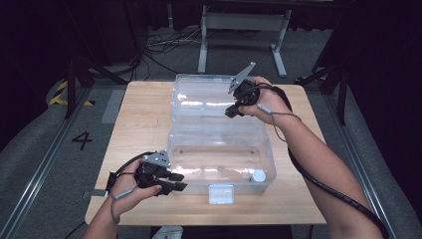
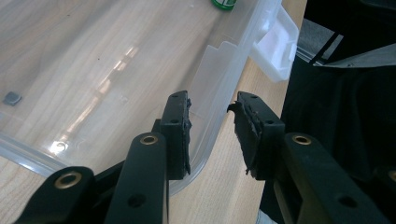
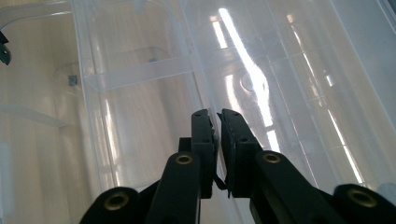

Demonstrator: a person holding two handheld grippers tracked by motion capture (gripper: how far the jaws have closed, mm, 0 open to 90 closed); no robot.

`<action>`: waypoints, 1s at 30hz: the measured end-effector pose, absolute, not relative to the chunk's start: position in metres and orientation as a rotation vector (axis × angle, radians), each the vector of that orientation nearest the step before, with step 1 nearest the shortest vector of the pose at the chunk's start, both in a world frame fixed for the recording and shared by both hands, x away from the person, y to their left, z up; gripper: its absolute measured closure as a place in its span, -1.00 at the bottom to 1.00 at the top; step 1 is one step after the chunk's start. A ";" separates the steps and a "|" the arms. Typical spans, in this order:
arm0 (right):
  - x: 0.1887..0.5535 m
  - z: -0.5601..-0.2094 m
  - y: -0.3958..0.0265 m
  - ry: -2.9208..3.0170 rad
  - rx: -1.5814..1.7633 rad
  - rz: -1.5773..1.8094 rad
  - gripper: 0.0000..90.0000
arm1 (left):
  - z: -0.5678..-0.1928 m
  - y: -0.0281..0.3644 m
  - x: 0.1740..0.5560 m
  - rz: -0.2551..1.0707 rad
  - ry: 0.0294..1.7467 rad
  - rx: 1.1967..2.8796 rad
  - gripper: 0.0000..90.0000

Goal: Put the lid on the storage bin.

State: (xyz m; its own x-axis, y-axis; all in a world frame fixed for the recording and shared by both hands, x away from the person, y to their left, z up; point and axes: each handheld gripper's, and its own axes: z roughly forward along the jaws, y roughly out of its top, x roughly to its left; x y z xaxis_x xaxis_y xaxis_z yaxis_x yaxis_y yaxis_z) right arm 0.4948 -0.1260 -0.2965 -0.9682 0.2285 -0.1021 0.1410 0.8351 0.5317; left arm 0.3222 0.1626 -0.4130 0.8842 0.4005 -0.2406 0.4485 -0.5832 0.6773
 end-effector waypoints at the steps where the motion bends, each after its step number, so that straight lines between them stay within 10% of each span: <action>1: 0.495 -0.297 -0.126 2.854 0.289 0.808 0.88 | -0.413 0.163 0.322 -0.078 0.609 2.259 0.46; 30: 0.474 -0.287 -0.125 2.863 0.183 0.736 0.94 | -0.412 0.162 0.323 -0.077 0.611 2.272 0.48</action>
